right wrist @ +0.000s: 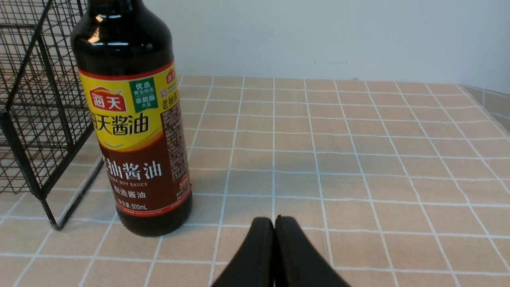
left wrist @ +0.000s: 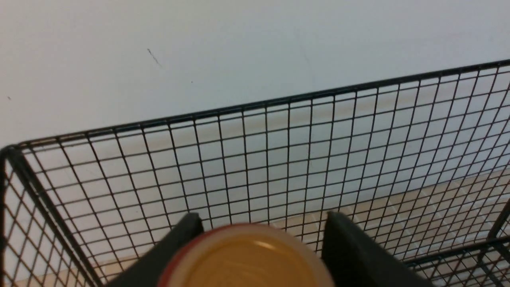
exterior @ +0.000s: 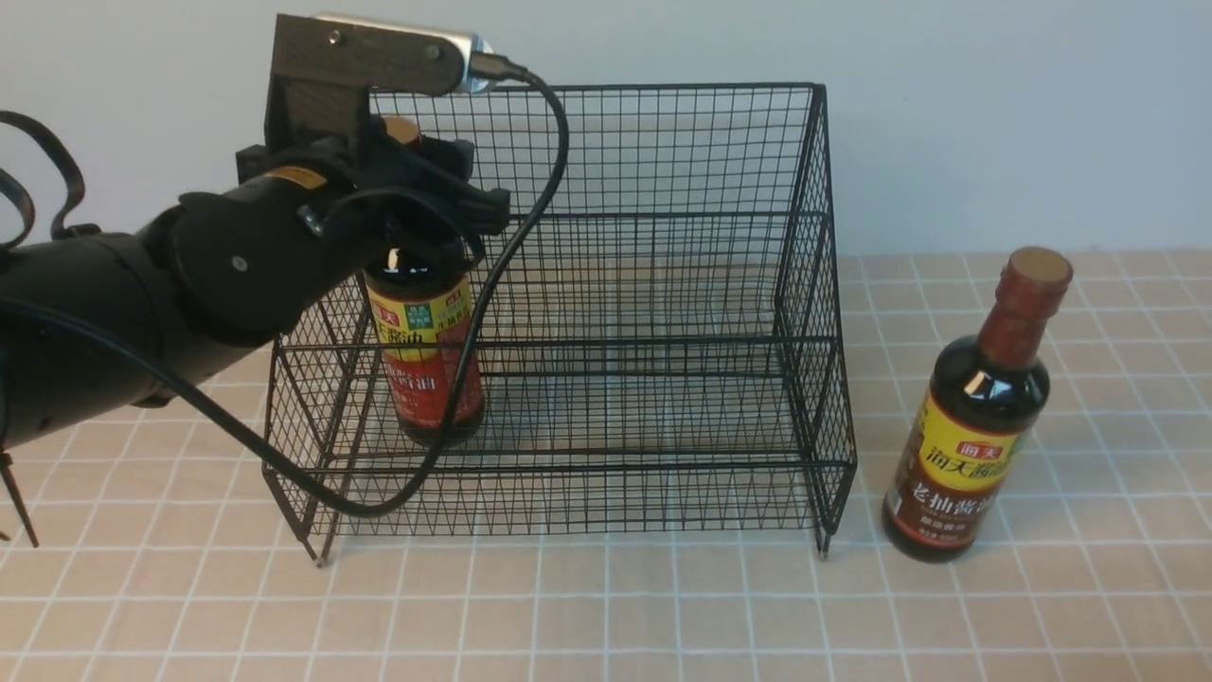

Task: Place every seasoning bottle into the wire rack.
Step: Use the left arm to put the condiment bottle back on the shelf, then use the right arm to grab the condiment bottle closest to it

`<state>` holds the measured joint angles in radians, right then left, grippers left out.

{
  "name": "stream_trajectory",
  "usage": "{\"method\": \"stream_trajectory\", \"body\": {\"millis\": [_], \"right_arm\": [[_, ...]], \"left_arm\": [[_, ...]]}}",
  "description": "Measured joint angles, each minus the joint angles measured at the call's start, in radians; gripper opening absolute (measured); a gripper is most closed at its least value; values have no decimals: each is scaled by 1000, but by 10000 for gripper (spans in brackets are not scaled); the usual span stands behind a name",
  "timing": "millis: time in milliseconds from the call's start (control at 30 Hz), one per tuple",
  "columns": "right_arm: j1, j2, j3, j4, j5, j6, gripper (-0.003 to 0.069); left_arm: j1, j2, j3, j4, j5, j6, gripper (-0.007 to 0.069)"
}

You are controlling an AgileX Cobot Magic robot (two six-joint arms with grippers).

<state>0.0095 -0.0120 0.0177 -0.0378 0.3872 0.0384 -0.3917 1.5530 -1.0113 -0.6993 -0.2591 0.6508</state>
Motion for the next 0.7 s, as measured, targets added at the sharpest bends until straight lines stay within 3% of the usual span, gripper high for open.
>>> {"method": "stream_trajectory", "body": {"millis": [400,567,700], "right_arm": [[0,0,0,0,0,0,-13],[0,0,0,0,0,0,-13],[0,0,0,0,0,0,-13]], "left_arm": [[1,-260,1,-24,200,95,373],[26,-405,0,-22,452,83,262],[75,-499,0,-3,714,7,99]]}}
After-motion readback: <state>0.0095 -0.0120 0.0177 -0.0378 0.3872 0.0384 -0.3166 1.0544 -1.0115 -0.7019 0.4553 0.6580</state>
